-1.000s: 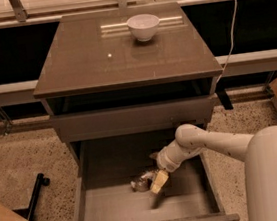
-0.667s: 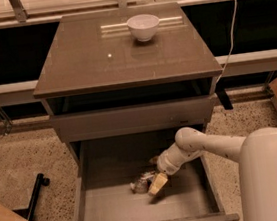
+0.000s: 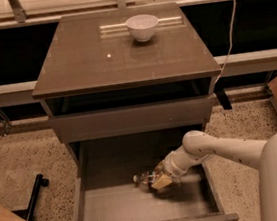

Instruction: Pick water bottle from middle drawer and place on counter

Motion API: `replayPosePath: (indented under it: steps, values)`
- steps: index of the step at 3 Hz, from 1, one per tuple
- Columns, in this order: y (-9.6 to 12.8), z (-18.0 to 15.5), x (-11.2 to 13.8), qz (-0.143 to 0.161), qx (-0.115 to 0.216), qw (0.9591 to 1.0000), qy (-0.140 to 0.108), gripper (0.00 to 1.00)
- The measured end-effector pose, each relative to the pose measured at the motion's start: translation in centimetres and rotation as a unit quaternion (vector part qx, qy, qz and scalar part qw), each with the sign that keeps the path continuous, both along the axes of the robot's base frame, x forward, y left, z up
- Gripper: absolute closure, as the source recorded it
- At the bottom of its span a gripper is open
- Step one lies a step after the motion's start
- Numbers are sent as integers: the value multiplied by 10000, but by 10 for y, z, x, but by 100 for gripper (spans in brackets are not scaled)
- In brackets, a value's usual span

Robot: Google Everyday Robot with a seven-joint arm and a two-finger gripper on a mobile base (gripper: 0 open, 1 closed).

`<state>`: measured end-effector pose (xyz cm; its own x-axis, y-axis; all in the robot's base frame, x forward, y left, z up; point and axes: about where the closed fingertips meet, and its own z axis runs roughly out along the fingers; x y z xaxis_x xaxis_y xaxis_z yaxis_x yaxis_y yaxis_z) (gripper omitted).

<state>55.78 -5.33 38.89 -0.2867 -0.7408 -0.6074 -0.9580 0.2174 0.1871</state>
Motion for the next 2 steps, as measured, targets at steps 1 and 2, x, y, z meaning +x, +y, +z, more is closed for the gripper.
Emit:
replayPosePath:
  steps: [1, 2]
  values:
    - [-11, 28, -12, -86, -35, 9996, -265, 85]
    - [-29, 78, -29, -33, 29, 9985, -545, 100]
